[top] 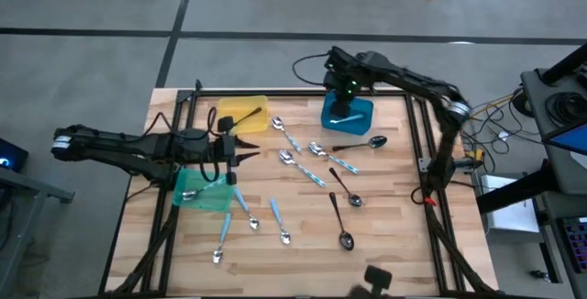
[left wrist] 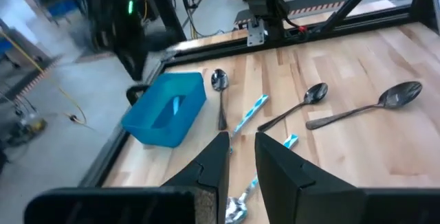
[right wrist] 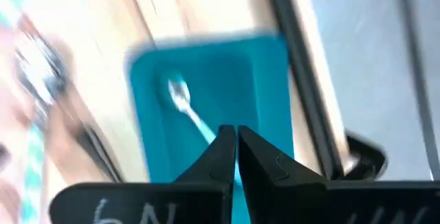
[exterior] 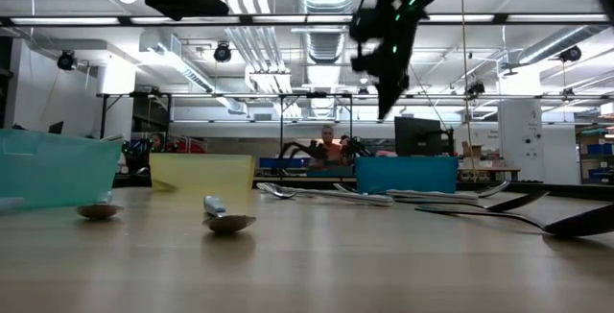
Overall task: Sort silverware by color (type)
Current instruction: Put the blue patterned spoon into the green bin
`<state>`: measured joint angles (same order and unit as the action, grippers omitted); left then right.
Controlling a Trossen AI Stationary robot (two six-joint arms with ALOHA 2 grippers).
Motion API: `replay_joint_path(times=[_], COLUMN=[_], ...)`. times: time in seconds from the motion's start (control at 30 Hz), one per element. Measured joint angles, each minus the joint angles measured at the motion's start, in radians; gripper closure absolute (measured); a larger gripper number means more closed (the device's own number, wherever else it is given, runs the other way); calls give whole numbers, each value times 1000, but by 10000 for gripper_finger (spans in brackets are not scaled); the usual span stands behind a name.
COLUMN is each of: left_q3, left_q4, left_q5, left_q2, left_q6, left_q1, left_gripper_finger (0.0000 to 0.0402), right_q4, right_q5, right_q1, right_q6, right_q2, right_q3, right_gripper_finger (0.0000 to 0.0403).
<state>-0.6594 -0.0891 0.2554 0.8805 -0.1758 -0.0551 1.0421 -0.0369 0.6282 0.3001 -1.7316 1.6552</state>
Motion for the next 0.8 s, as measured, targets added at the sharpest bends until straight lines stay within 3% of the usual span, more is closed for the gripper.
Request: replay_joint_path(times=[0.27,0.4,0.53,0.63,0.8], left_q3=[0,-2,-67,-123,-171], left_q4=[1,-11,-131,-239,-326], left_q5=[-1,-4,-46,-122,-142], left_q2=[74,137,214,277,374], left_q6=[183,290,388,377,290], left_q1=[0,0,1,0,0], left_gripper_finger=[349,349,349,349,349], right_q4=[-475,-624,-747,-820,-878], right_q5=[-2,-40,-75,-77,-77], right_q1=[-159,-245,-316,-349,-384], right_q6=[-114,-132,-130,-124,-106], right_q2=[336,444,521,559,607], right_q3=[-365,-506,-627,-704,-802], right_gripper_finger=[394,394,394,394,394])
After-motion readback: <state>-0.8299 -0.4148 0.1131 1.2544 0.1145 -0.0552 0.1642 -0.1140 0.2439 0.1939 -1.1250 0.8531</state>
